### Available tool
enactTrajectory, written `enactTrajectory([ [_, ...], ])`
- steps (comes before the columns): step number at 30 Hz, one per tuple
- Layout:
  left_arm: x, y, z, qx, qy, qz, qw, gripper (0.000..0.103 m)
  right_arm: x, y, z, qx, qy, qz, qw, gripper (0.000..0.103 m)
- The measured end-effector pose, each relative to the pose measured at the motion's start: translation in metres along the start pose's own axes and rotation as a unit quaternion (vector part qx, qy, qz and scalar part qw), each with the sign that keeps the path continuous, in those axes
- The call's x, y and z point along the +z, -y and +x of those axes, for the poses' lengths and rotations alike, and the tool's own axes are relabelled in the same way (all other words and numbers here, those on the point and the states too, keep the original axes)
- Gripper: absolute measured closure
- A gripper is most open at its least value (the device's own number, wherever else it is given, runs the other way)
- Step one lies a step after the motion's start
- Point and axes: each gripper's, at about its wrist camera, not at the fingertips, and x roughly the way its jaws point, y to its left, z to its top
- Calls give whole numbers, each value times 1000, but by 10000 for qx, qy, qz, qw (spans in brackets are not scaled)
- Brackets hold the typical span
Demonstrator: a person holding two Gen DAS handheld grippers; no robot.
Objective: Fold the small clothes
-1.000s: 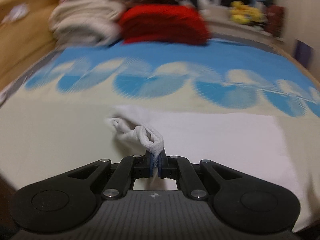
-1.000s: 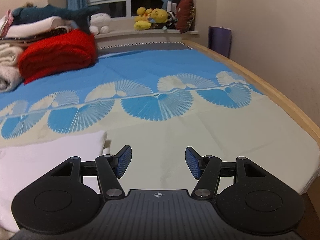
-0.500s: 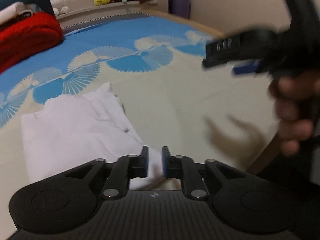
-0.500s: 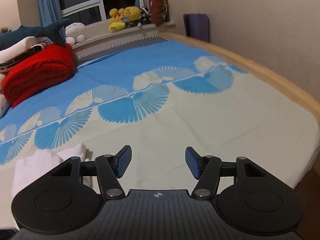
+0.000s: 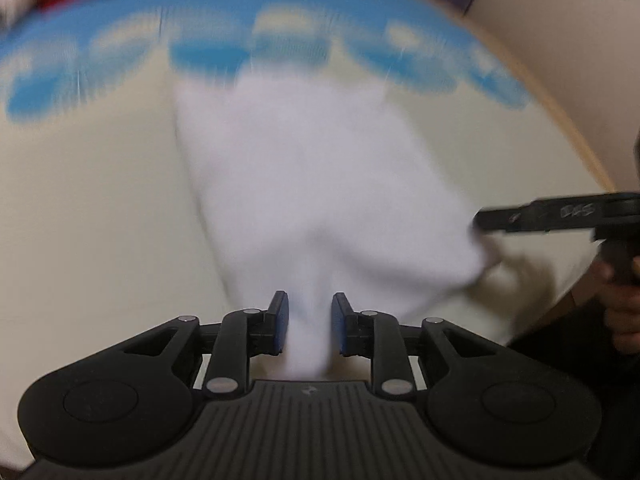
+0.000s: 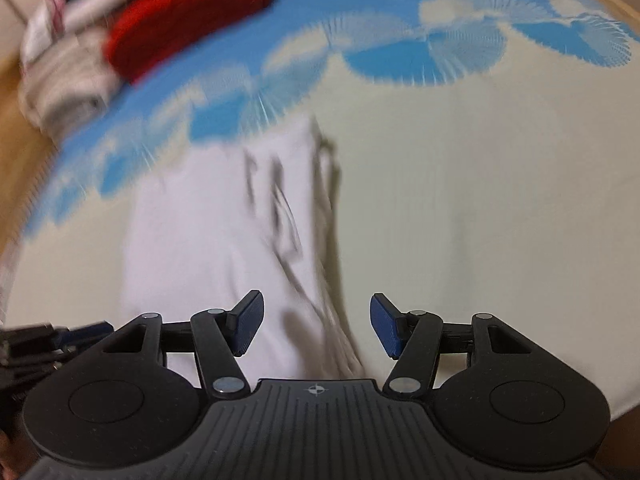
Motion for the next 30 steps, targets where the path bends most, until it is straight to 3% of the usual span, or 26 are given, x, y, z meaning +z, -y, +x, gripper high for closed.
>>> enactTrajectory([
  [1,-3,-4,10,168,-225,-75,9996,76,-1,-2,7,-76,-125,-49,9999,50],
  [2,-5,-5,16,255,-329,-105,9991,75,-3,-3,11,-117,-244,-98,9996,69],
  [4,-1,-3,16,194,-308,-40,9993,71,-8,-7,15,51,-340,-220,9992,96],
  [7,4,-9,11,-52,-321,-104,9994,67,-8,-10,-5,211,114,-385,9990,98],
  [10,-2,-11,17,-42,-573,-90,9983,66,-3,3,-40,506,852,-11,9951,98],
  [12,-5,-11,25,151,-853,54,9962,60,-8,9,-24,93,273,20,9996,98],
  [14,-2,-11,26,152,-902,128,9957,59,-16,11,5,-256,-494,17,9984,95],
  [16,7,-16,18,5,-879,-31,9961,59,-15,1,6,-487,-379,-317,9976,90],
  [18,20,-26,3,-210,-734,-245,9968,53,-9,-6,-7,-498,114,-412,9978,70],
  [19,27,-31,-5,-269,-640,-294,9972,45,-5,-5,-14,-460,392,-268,9978,48],
  [20,37,-37,-11,-293,-543,-349,9975,41,-2,-3,-18,-438,580,-101,9973,34],
  [21,47,-43,-15,-300,-461,-423,9976,35,2,-1,-19,-410,668,43,9969,31],
  [26,92,-75,-5,-620,-247,-969,9931,31,10,-4,4,-194,284,165,9993,31],
  [30,105,-99,30,-1055,-272,-1757,9784,31,4,-10,20,-345,-41,256,9991,31],
])
